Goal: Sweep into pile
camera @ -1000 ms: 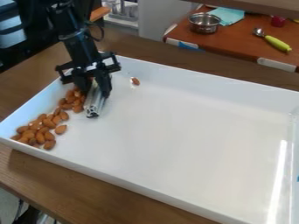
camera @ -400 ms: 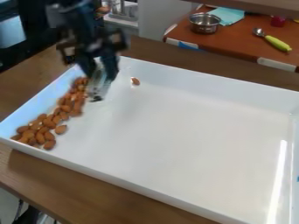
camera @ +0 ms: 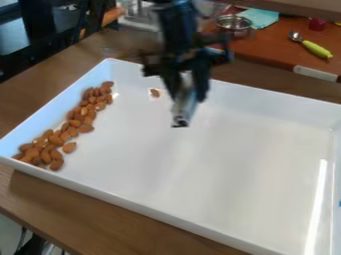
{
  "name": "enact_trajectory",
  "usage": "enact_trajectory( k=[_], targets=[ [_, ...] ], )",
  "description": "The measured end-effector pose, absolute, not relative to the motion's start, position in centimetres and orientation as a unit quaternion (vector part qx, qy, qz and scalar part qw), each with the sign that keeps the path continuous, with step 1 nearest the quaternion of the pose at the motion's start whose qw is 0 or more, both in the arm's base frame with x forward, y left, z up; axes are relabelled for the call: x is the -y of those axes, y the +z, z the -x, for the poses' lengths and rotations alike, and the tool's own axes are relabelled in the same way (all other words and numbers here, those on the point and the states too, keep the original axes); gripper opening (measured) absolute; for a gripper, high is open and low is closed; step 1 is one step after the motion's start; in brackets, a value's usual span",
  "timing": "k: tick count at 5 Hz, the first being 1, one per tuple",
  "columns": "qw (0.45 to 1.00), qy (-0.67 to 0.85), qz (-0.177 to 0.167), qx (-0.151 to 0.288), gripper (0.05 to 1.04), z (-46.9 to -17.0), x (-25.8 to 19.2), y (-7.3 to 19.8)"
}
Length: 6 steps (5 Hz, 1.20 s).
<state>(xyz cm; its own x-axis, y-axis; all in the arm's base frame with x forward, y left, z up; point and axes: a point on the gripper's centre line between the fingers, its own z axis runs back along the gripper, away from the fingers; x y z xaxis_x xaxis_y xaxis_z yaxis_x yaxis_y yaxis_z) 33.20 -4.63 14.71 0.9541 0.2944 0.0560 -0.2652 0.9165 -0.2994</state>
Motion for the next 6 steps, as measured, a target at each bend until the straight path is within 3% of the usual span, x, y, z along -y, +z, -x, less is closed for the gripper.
enact_trajectory(
  k=[2, 4, 6],
  targets=[
    [0.992, 0.094, 0.075, 0.046, 0.379, -34.2, 14.5, 11.7],
    [0.995, 0.084, 0.038, 0.042, 0.424, -33.4, 17.6, 8.5],
    [0.992, 0.1, 0.069, 0.018, 0.977, -33.8, 16.3, 12.0]
  ],
)
